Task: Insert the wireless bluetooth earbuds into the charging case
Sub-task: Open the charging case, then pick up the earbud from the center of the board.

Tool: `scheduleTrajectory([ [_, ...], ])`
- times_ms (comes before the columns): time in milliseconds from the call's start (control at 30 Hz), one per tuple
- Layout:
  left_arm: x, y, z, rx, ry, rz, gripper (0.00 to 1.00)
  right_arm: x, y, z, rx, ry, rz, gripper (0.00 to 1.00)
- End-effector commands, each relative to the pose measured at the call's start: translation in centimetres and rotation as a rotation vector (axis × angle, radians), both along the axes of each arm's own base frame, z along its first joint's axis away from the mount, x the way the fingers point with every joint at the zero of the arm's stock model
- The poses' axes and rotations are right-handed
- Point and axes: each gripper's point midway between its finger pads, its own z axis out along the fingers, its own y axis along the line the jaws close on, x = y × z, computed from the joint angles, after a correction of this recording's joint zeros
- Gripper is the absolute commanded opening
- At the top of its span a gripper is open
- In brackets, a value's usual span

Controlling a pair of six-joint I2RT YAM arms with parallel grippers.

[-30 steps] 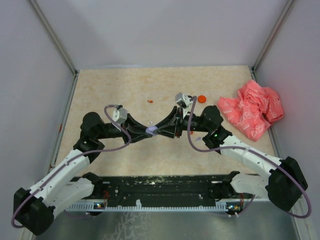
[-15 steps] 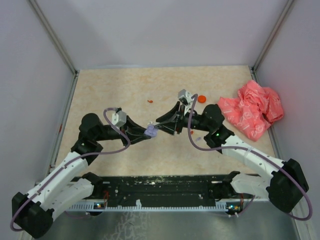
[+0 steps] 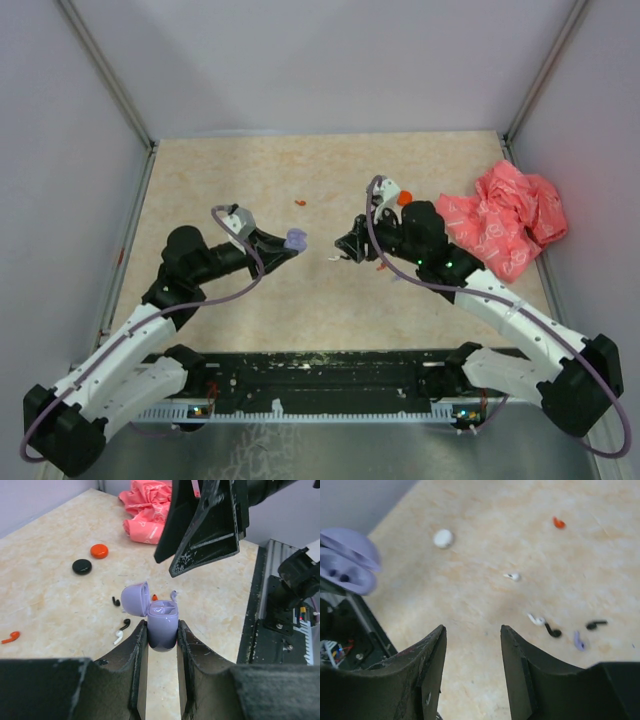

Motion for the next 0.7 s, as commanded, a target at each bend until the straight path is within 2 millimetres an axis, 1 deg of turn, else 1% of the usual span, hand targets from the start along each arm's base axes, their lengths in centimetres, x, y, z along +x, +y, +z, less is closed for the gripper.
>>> scheduleTrajectory([
  [0, 1.5, 0.9, -0.2, 0.019, -0.025, 0.101, 0.0, 1.8, -4.7, -3.1, -0.179, 0.091, -0.235, 0.48],
  [133, 1.4, 1.4, -0.2, 0.022, -0.064, 0.12, 0.0, 2.0, -7.0, -6.0, -0.269, 0.176, -0.324, 0.48],
  [300, 2.2, 1.8, -0.5, -0.001, -0.129, 0.167, 0.0, 2.7, -8.2, -8.5, -0.345, 0.232, -0.373, 0.48],
  [367, 2.5, 1.9, -0.6, -0.008, -0.148, 0.182, 0.0, 3.0, -9.0, -9.5, -0.386, 0.26, -0.41, 0.48],
  [567, 3.0, 2.0, -0.6, 0.031, -0.144, 0.185, 0.0, 2.8, -12.5, -12.9, -0.493, 0.358, -0.562, 0.47],
  [667, 2.8, 2.1, -0.8, 0.064, -0.146, 0.167, 0.0, 2.6, -13.9, -14.4, -0.524, 0.394, -0.623, 0.46],
])
